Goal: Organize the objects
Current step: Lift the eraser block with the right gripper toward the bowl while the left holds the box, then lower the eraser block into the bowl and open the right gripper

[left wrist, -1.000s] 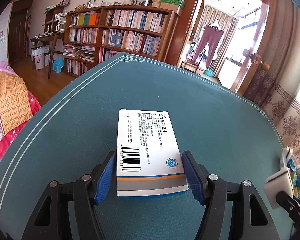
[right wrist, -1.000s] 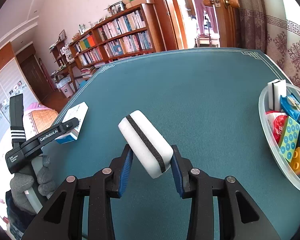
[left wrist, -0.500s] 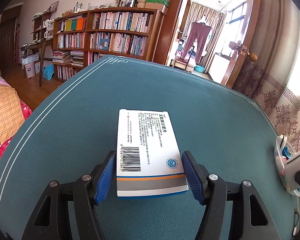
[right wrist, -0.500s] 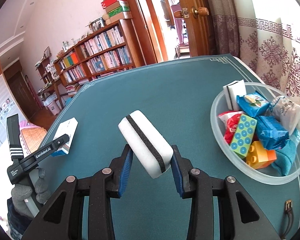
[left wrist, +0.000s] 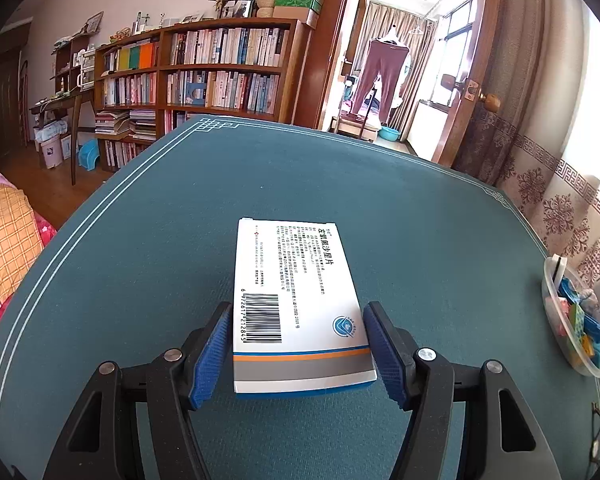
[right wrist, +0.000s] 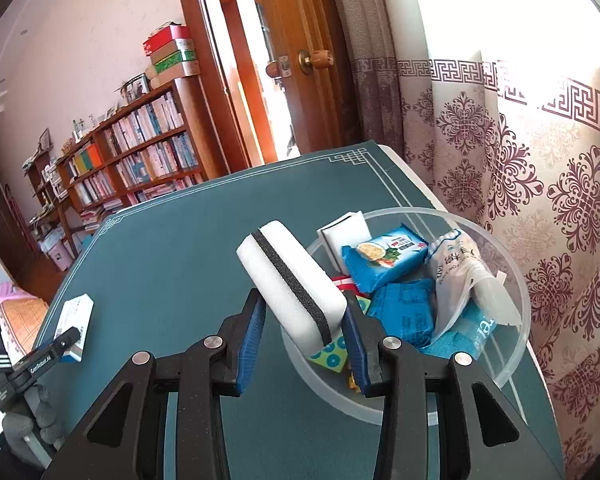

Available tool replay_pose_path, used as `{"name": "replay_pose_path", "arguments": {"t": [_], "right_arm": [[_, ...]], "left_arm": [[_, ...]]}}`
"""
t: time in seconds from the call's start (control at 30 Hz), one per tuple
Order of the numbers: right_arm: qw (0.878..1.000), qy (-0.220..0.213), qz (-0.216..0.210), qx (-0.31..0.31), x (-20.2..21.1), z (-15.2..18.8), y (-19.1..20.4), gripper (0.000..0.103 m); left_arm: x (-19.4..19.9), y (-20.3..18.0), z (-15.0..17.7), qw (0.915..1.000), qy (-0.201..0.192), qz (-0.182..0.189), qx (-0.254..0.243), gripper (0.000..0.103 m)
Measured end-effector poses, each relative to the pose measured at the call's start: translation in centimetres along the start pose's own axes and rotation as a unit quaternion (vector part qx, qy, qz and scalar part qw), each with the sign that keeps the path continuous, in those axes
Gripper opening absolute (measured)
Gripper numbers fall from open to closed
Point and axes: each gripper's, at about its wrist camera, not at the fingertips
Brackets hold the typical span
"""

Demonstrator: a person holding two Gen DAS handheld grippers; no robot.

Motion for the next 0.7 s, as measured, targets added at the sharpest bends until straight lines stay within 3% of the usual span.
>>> {"name": "replay_pose_path", "arguments": {"t": [0.43,0.7], "right_arm": [[0.997,0.055,0.000,-0.052,-3.9,-2.0,-3.3,0.040],[0.996,0.029,0.062,-0.051,-3.8,-2.3,-3.7,0.045]], "left_arm": [[-0.3,-0.1,0.0,1.0000,0.003,0.001,0.002,0.069],[-0.4,-0.4,0.1,1.0000,0.003,0.002,0.000,0.069]]}}
Point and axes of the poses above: each gripper's, at about its wrist camera, not at the fingertips, and x roughly against the way its jaws point, y to its left, z to its underside, and after that the axes turned 10 degrees about y, right-handed
